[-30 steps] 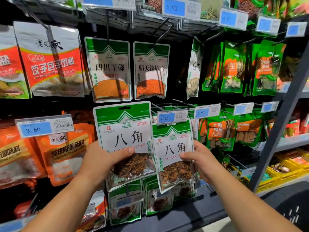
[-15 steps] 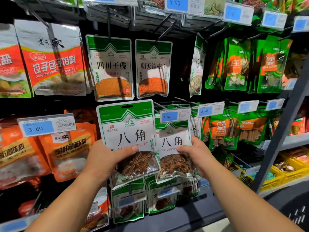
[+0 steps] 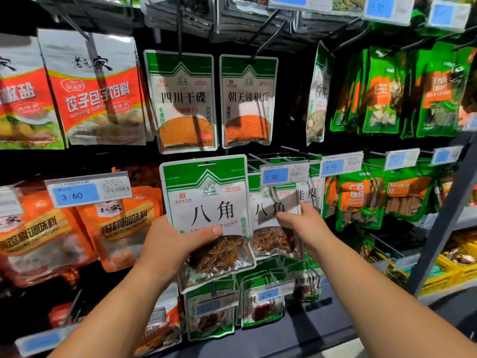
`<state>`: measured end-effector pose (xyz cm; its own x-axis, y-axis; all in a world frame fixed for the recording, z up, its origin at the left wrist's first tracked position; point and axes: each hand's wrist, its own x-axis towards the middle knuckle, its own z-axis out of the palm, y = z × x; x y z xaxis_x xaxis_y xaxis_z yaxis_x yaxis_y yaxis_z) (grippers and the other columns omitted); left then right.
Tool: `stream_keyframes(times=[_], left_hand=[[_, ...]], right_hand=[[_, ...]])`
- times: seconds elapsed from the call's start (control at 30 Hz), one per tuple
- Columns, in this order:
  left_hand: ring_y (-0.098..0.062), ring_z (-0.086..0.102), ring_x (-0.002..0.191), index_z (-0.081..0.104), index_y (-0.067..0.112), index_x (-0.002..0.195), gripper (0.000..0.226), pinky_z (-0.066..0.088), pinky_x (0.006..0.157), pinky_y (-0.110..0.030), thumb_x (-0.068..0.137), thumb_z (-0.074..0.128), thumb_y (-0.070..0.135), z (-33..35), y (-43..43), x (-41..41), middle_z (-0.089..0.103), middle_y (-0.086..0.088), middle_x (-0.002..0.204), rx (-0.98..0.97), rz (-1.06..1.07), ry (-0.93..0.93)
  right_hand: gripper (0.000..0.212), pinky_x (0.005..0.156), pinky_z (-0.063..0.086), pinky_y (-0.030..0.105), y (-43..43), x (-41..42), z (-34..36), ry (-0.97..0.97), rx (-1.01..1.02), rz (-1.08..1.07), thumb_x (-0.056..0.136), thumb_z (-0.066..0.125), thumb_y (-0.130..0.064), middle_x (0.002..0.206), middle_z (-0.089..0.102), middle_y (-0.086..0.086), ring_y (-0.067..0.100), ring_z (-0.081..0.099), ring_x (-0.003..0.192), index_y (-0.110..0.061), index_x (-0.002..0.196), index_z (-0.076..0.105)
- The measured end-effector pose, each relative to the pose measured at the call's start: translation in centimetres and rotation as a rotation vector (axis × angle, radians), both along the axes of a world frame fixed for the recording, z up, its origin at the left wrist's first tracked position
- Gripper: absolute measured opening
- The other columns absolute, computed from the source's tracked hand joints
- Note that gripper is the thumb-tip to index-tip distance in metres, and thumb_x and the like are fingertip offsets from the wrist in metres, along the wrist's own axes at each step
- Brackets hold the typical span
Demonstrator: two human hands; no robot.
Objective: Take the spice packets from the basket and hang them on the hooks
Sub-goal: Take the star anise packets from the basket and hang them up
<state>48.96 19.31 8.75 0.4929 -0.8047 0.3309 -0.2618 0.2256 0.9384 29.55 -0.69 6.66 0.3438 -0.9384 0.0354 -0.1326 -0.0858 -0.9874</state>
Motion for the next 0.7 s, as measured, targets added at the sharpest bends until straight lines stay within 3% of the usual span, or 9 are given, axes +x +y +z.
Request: stream_keyframes(times=[0.13,0.23,0.33,0.4,0.47,0.53,0.7], left_hand=[[-0.013,0.076,0.094,0.074,0.014,0.111,0.045,0.060,0.080,-0.025,0.069,0.088,0.007,-0.2,0.1,0.0,0.080,0.002,0.103,0.010,-0.014,-0.019],[-0.011,0.076,0.097,0.074,0.017,0.112,0.051,0.057,0.084,-0.026,0.063,0.090,0.015,-0.5,0.0,-0.4,0.080,0.005,0.106,0.024,-0.054,-0.031],[-0.009,0.075,0.099,0.075,0.021,0.112,0.057,0.056,0.088,-0.028,0.060,0.097,0.019,-1.1,-0.6,-1.1,0.079,0.008,0.107,0.067,-0.120,-0.039],[-0.010,0.074,0.103,0.074,0.023,0.113,0.054,0.055,0.094,-0.034,0.062,0.090,0.027,-1.6,-1.1,-1.7,0.079,0.008,0.109,0.110,-0.169,-0.041],[-0.014,0.073,0.107,0.073,0.022,0.116,0.054,0.054,0.100,-0.040,0.064,0.087,0.027,-2.2,-1.8,-2.3,0.078,0.006,0.113,0.151,-0.219,-0.020],[-0.017,0.073,0.109,0.073,0.018,0.118,0.052,0.052,0.104,-0.044,0.068,0.083,0.023,-2.8,-2.5,-3.1,0.078,0.003,0.115,0.184,-0.260,0.009],[-0.014,0.074,0.106,0.074,0.021,0.117,0.037,0.053,0.104,-0.044,0.082,0.084,0.010,-4.1,-4.6,-4.1,0.079,0.006,0.111,0.240,-0.250,0.012]], right_hand=[[0.062,0.099,0.040,0.036,-0.3,-1.5,-0.4,-0.029,-0.029,-0.088,0.091,0.077,-0.027,0.144,0.052,0.010,0.025,0.052,0.120,-0.013,0.144,0.049],[0.047,0.098,0.047,0.041,1.2,-2.3,0.2,0.119,-0.126,-0.204,0.088,0.078,-0.034,0.131,0.056,0.006,0.026,0.056,0.115,-0.018,0.127,0.056],[0.026,0.091,0.052,0.043,3.2,-3.1,1.1,-0.101,0.026,0.034,0.099,0.064,-0.034,0.124,0.067,0.008,0.023,0.064,0.109,-0.015,0.117,0.063],[0.026,0.085,0.054,0.045,4.8,-3.5,1.7,-0.231,0.135,0.225,0.102,0.058,-0.033,0.116,0.074,0.010,0.025,0.070,0.103,-0.012,0.116,0.065],[0.024,0.082,0.058,0.043,5.7,-3.5,1.5,-0.198,0.095,0.312,0.102,0.059,-0.032,0.107,0.077,0.007,0.027,0.072,0.102,-0.012,0.114,0.067],[0.016,0.078,0.060,0.039,6.2,-3.3,0.9,-0.139,0.041,0.298,0.102,0.060,-0.025,0.101,0.079,0.003,0.026,0.075,0.099,-0.013,0.110,0.068],[0.016,0.087,0.058,0.051,5.0,-3.4,-0.5,-0.096,0.067,0.151,0.104,0.058,-0.023,0.102,0.079,0.009,0.036,0.075,0.099,-0.015,0.107,0.072]])
